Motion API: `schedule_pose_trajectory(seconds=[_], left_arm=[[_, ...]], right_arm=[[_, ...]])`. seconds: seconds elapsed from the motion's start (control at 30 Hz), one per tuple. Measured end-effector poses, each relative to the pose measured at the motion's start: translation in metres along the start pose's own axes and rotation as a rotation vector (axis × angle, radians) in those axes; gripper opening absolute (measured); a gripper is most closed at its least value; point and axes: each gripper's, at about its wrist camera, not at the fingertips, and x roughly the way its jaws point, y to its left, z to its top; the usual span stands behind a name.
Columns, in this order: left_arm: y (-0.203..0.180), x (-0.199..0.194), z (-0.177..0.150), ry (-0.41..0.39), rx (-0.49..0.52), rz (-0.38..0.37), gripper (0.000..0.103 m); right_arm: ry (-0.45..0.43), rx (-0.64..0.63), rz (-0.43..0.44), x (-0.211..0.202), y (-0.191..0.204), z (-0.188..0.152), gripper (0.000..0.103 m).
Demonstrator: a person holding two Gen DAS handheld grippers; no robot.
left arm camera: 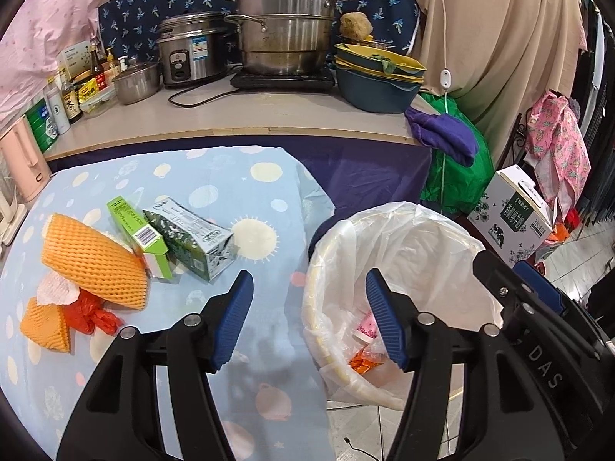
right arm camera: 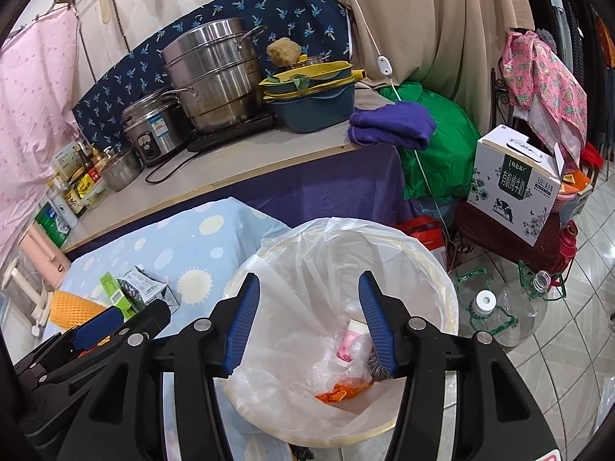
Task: Collect trash
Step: 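Move both open grippers from the bin back over the table, then grasp the orange foam net with the left gripper while the right gripper approaches the green juice carton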
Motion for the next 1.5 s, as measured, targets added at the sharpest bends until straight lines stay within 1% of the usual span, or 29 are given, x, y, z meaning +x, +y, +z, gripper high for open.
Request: schedule_pose_trajectory(seconds=[0.2, 0.27, 0.33, 0.4, 0.57, 0.63, 0.8, 0.93, 1.03, 1.13, 1.2, 1.37, 1.47, 1.5], left_arm=[[0.03, -0.004, -0.001, 0.002, -0.048, 0.03, 0.059], [0.042, -0.006, -0.002, 0.004, -0.063, 0.048, 0.06], [0.056, -0.009, -0.004, 0.002, -0.08, 0.071, 0.066], [0.07, -0.012, -0.006, -0.001, -0.103, 0.09, 0.066], [0.113, -0.018, -0.017, 0.017, -0.169, 0.134, 0.067], [0.132, -0.022, -0.022, 0.017, -0.191, 0.167, 0.07], [0.18, -0.031, -0.035, 0.03, -0.243, 0.225, 0.07], [0.22, -0.036, -0.048, 0.051, -0.309, 0.259, 0.07], [0.247, -0.037, -0.058, 0.069, -0.368, 0.287, 0.073], [0.273, -0.035, -0.07, 0.088, -0.434, 0.296, 0.074], [0.29, -0.035, -0.079, 0.098, -0.483, 0.32, 0.074], [0.325, -0.029, -0.095, 0.132, -0.614, 0.305, 0.074], [0.338, -0.022, -0.101, 0.147, -0.678, 0.282, 0.074], [0.343, -0.019, -0.103, 0.151, -0.701, 0.263, 0.074]], right_arm=[[0.007, -0.033, 0.021, 0.002, 0.022, -0.003, 0.055], [0.014, -0.045, 0.03, 0.003, 0.03, -0.004, 0.055], [0.021, -0.058, 0.041, 0.005, 0.039, -0.006, 0.055], [0.028, -0.07, 0.052, 0.007, 0.049, -0.008, 0.055], [0.052, -0.108, 0.077, 0.013, 0.075, -0.017, 0.055], [0.065, -0.126, 0.086, 0.016, 0.086, -0.022, 0.055], [0.096, -0.164, 0.11, 0.025, 0.11, -0.034, 0.055], [0.129, -0.188, 0.13, 0.036, 0.129, -0.044, 0.055], [0.146, -0.204, 0.141, 0.043, 0.141, -0.05, 0.055], [0.161, -0.218, 0.15, 0.05, 0.153, -0.054, 0.055], [0.164, -0.228, 0.152, 0.051, 0.159, -0.056, 0.055], [0.181, -0.235, 0.152, 0.06, 0.167, -0.059, 0.055], [0.19, -0.238, 0.149, 0.066, 0.171, -0.06, 0.055], [0.192, -0.238, 0.147, 0.068, 0.171, -0.06, 0.055]])
